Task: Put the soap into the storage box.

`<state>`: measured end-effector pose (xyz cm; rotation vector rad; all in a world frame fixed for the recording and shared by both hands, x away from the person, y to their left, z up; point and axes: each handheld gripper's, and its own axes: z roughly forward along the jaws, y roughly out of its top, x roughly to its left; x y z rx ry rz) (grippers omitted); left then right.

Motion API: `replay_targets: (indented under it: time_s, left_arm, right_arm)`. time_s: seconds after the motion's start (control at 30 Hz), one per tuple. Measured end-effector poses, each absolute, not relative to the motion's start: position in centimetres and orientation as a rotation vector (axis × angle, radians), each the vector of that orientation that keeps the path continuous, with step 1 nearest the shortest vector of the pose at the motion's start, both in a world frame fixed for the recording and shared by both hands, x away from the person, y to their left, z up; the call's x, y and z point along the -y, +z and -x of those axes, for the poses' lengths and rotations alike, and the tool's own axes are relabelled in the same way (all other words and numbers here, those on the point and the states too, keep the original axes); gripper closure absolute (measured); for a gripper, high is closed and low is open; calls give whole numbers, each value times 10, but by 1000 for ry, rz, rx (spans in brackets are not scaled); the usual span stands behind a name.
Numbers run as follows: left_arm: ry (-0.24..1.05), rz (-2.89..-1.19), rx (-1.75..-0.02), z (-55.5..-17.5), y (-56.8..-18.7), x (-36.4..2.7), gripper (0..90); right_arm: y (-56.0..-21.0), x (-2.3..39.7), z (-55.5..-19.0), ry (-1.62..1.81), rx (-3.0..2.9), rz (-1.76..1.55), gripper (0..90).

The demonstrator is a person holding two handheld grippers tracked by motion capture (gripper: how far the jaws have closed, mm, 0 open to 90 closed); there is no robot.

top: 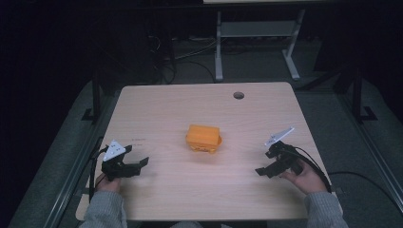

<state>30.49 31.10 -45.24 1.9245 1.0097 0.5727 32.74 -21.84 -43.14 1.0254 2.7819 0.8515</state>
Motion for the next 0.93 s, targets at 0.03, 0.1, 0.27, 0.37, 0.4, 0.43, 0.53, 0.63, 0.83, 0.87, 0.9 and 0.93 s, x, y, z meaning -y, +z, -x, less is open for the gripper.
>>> replay_targets:
  time_s: [0.03, 0.1, 0.27, 0.37, 0.4, 0.43, 0.53, 0.63, 0.83, 0.87, 0.9, 0.93]
  left_arm:
    - [574, -1925, -1009, -305, -452, -311, 138]
    - [572, -1924, -1011, -305, -453, -311, 138]
    - [571, -1931, -1009, -305, -452, -310, 138]
    - [573, -1934, -1007, -305, -453, -310, 138]
    - [573, -1934, -1007, -305, -453, -310, 138]
    - [573, -1933, -1008, -305, -453, -310, 138]
    - [571, -1937, -1006, -305, -453, -310, 138]
    - [571, -1937, -1006, -305, -453, -309, 138]
    - [578, -1936, -1002, -305, -452, -309, 138]
    - [578, -1937, -1001, -306, -452, -309, 138]
    - [578, -1936, -1001, -306, -452, -309, 138]
    - [579, -1938, -1001, -305, -452, -309, 138]
  right_arm:
    - [-432, 219, -325, 853, -2777, -1034, 158]
    - [-433, 222, -321, 855, -2770, -1040, 158]
    - [-436, 228, -312, 874, -2748, -1050, 158]
    - [-439, 231, -306, 877, -2738, -1056, 158]
    - [-439, 232, -304, 878, -2737, -1064, 159]
    - [-440, 233, -301, 880, -2731, -1064, 158]
    - [-443, 236, -294, 889, -2718, -1081, 159]
    - [-446, 240, -287, 890, -2708, -1098, 160]
    - [-449, 249, -267, 956, -2627, -1157, 158]
    - [-449, 249, -264, 948, -2617, -1157, 152]
    - [-448, 248, -260, 938, -2602, -1151, 145]
    - [-447, 248, -258, 939, -2594, -1149, 145]
